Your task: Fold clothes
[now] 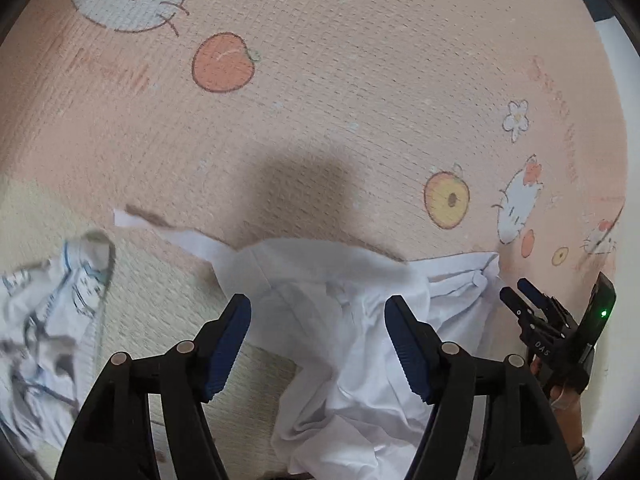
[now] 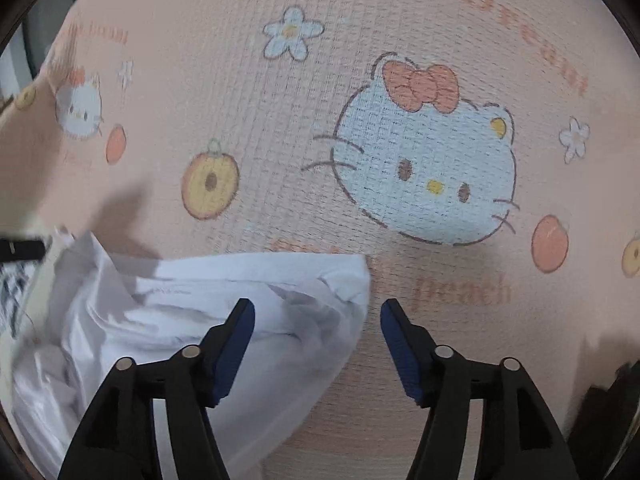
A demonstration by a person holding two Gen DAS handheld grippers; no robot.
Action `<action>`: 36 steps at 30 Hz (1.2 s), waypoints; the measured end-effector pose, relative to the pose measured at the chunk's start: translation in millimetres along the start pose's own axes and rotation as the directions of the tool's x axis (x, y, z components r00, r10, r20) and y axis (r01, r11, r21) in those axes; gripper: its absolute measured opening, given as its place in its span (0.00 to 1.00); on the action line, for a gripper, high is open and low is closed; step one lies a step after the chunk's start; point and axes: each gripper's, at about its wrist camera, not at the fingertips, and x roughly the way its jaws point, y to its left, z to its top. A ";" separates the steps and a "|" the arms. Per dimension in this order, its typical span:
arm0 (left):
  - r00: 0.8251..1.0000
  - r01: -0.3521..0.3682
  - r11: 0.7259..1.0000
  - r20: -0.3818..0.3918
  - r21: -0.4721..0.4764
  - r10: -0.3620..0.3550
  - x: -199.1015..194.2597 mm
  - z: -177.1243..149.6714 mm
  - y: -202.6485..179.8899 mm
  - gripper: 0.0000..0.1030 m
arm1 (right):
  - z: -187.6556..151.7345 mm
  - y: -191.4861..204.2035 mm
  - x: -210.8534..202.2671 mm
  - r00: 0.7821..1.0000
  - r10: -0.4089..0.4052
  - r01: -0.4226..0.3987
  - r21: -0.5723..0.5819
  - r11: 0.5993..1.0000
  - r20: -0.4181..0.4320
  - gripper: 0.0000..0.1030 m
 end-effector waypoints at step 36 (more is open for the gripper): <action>0.974 -0.215 0.967 -0.044 0.135 0.222 56.5 -7.8 -33.9 0.14 | -4.6 23.8 51.8 0.990 -0.024 0.035 0.075 0.997 -0.137 0.46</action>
